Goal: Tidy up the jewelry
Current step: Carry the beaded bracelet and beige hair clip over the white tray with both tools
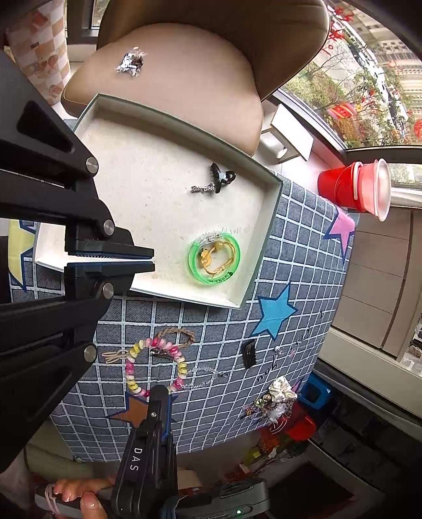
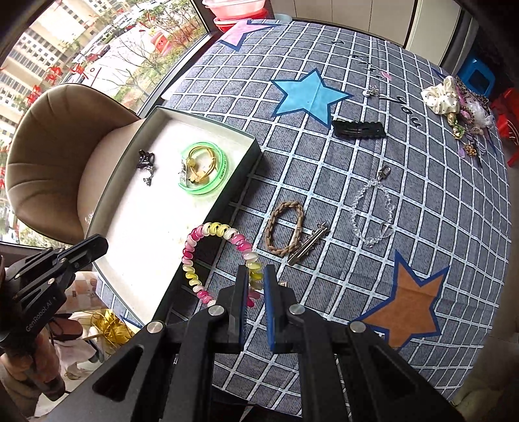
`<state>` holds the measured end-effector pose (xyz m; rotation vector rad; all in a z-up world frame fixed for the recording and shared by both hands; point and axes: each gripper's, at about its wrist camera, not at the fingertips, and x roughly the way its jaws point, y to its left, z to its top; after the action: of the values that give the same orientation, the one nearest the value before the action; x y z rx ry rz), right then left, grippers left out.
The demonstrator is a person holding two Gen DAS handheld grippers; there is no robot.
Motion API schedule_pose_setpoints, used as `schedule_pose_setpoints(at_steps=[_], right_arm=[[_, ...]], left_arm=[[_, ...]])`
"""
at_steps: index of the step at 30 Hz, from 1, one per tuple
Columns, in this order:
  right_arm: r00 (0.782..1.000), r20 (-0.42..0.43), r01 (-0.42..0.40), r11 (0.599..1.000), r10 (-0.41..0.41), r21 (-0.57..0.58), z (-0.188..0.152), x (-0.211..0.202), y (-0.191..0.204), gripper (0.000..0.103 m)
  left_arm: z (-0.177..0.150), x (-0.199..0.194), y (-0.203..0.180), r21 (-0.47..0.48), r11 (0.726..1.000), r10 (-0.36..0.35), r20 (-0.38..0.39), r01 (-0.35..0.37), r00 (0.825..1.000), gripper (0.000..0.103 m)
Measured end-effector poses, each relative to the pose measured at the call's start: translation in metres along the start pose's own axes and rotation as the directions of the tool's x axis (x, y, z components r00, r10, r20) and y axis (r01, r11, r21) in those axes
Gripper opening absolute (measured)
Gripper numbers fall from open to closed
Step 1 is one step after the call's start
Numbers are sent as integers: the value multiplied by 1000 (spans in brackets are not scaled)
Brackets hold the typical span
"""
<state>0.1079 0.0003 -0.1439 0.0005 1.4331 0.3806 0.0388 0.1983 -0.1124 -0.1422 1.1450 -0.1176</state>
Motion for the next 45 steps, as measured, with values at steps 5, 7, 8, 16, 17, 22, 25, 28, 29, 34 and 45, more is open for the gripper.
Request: schedule_pose_setpoints(at_steps=[5,7,8,16,17,22,25,28,29,34,45], right_arm=[[1000,1,0,1000,0,27,-10,-4,-12,10],[1000,4,6,999,-7,52,-16,-8,-25,10],[1000,5,11,998,-11,67,-19,-10,-33,10],[999,-12,40,983,-38,178,-52,-17,-103,10],[999,-17,40,981,-38,188,-56,-17,-110,10],[999,-28,38,977,-33,210,-75,-15,-138,10],[999,-38,29,976,-22,216,-84,-11,-149,10],[999,-47,20,974,-10,227,-92,-7,-158,10],[999,-49,19,973,-8,229,-94,-6,-161,10],[998,-57,12,971,2,239,-100,-2,-169,10],[999,-41,0,966,11,258,-98,-3,-168,10]], left_arm=[[9,-3,-27,86,994,65,24,-67,998,8],[10,3,-43,124,990,70,-5,-69,998,62],[9,7,-52,134,988,80,-25,-76,996,102],[-7,67,-128,153,987,66,-125,-47,990,103],[-10,79,-132,129,990,70,-153,-50,986,103],[-23,127,-127,-56,996,54,-265,-71,963,85],[-31,143,-130,-94,990,75,-290,-106,954,84],[-35,154,-142,-79,990,88,-299,-116,950,77],[-35,157,-145,-71,990,96,-299,-122,950,77],[-39,173,-158,-38,987,137,-314,-157,940,67],[-30,158,-164,-32,999,24,-294,-35,956,11]])
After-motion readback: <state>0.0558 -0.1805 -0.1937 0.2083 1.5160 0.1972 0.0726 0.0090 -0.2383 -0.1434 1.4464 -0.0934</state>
